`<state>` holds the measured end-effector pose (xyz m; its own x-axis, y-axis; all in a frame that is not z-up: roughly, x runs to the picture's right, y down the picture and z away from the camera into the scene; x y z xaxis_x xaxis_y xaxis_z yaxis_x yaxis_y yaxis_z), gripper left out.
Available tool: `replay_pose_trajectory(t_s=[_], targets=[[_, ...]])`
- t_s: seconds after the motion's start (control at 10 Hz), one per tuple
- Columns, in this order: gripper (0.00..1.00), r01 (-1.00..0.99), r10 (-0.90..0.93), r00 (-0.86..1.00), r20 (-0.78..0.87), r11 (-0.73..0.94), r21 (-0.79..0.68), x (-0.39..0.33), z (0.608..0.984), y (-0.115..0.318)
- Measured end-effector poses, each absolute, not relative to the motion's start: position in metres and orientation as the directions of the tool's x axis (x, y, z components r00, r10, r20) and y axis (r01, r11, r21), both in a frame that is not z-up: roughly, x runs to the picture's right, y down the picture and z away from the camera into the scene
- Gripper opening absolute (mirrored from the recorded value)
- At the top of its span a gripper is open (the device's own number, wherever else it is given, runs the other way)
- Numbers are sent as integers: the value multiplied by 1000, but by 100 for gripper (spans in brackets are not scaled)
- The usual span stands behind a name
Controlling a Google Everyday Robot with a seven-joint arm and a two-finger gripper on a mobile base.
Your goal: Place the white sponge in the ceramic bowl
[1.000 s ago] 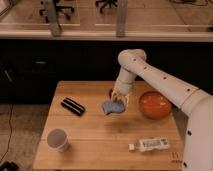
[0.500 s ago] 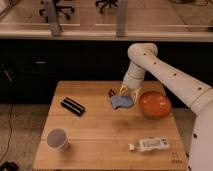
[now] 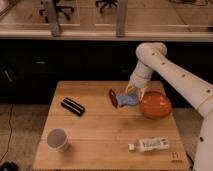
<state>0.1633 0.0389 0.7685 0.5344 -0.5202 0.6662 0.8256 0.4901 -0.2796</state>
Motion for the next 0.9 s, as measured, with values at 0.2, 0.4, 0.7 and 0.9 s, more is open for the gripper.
replay_pose_trajectory(t_s=[0.2,0.4,0.7,0.9], targets=[[5,816,-523,547,654,506,-278,176,770,34],[5,799,-519,569,638,530,-282,199,772,29],[5,782,-506,588,631,554,-285,224,780,25],[5,771,-501,600,624,569,-285,241,783,22]])
